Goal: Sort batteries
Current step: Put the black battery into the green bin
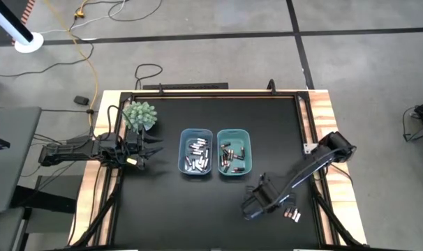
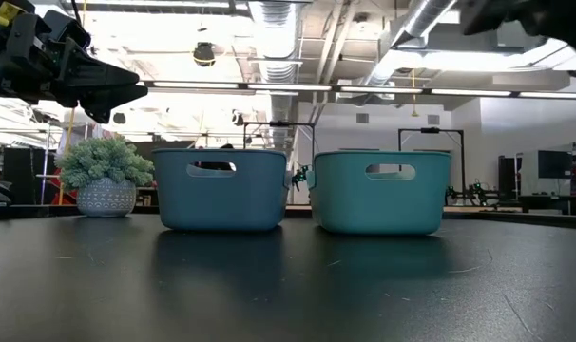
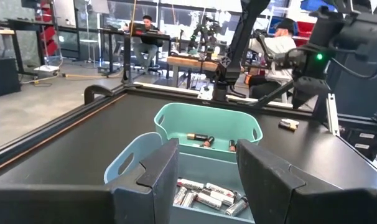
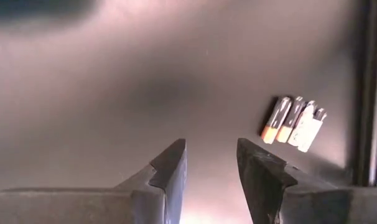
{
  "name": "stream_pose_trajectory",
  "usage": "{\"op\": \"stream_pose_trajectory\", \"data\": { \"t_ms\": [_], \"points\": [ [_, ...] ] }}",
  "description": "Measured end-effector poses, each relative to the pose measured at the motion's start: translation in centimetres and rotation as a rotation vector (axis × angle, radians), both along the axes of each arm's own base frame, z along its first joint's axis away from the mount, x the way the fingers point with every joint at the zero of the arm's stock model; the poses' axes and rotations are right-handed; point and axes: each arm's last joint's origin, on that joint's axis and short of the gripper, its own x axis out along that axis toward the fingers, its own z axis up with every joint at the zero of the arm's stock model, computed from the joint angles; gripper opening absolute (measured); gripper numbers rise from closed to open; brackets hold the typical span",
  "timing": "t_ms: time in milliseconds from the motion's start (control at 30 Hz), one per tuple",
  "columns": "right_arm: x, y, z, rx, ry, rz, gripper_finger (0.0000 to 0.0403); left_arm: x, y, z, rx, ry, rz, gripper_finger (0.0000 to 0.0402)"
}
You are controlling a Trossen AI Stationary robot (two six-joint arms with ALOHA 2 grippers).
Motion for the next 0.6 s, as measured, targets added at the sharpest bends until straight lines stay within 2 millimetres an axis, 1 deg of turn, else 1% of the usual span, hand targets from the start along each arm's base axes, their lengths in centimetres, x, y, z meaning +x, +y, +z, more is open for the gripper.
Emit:
{"op": "stream_pose_trajectory", "data": {
  "t_ms": [233, 333, 600],
  "points": [
    [-0.9, 2.1, -2.1, 0.054, -0.056, 0.06, 0.0156, 0.0, 0.0, 0.0, 0.0, 0.0, 0.0, 0.0158],
    [-1.6, 2.9, -3.0, 0.067, -0.057, 0.087, 0.0156, 0.0, 0.0, 0.0, 0.0, 0.0, 0.0, 0.0158],
    [-3.6, 5.0, -3.5, 0.103, -0.023, 0.157, 0.0156, 0.0, 0.0, 0.0, 0.0, 0.0, 0.0, 0.0158]
  ]
}}
